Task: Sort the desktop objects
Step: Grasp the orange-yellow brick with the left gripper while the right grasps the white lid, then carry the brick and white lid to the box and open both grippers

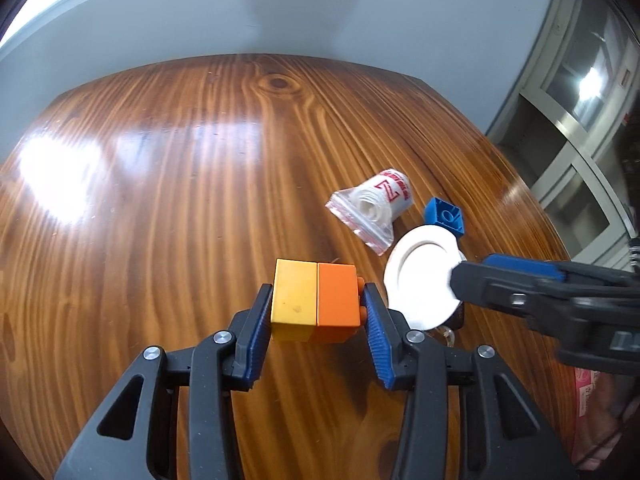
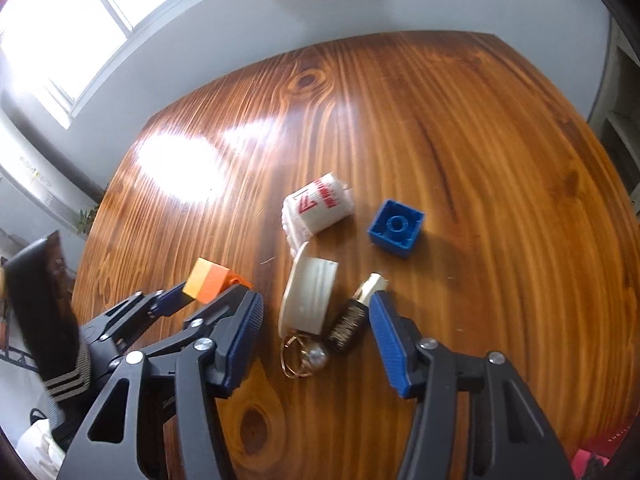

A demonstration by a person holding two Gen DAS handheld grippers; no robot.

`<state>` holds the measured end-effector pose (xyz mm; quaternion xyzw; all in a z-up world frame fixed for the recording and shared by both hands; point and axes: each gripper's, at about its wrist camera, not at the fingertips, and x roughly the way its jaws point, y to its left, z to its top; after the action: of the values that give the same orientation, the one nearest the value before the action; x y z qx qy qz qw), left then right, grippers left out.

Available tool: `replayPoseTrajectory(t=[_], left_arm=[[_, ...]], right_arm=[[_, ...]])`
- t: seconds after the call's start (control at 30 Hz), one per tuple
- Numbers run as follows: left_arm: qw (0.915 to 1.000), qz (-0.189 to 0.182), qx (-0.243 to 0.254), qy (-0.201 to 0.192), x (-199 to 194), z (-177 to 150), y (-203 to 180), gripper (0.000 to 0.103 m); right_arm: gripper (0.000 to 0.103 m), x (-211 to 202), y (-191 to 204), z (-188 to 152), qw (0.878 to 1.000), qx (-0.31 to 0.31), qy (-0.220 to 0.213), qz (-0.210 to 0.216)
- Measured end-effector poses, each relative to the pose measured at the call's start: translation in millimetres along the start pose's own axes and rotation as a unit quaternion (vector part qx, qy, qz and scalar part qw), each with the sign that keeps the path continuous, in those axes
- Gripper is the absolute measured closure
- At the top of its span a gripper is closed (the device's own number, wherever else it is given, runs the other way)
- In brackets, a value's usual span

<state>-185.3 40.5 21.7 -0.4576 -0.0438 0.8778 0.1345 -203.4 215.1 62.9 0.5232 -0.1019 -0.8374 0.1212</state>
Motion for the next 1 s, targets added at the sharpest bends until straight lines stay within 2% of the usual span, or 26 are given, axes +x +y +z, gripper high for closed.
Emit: replayPoseTrajectory(t=[0.07,0.13,0.2,0.3,0.57,1.0], left_arm=[[1.0000,0.004,-0.005,0.000,-4,-2,2,0.056],[0.9999,0.004,-0.009,0.000,-7,-5,2,0.056],[0.9999,0.003,-0.011,0.000,-11,-8,2,0.056],[0.9999,0.005,-0.012,0.002,-15,-10,1,0.056],[1.0000,0.006,-0.003,-0.006,-26,-9,-15,0.056],[0.9985,-0.014,0.050,-0.017,-59,-24,-88,0.056]], right_arm=[[0.050,9,2,1,1.000,-0.003,0.006,0.002],[0.057,17,3,2,1.000,-0.006,0.012,0.001],[0.070,21,4,2,1.000,-0.007,0.016,0.004],[0.076,19,2,-1,1.000,-0.007,0.011,0.005],[0.079,-25,-12,-14,0.999,0.007,-0.030,0.010],[0.079,-109,-65,-86,0.996,0.053,-0.070,-0.009]])
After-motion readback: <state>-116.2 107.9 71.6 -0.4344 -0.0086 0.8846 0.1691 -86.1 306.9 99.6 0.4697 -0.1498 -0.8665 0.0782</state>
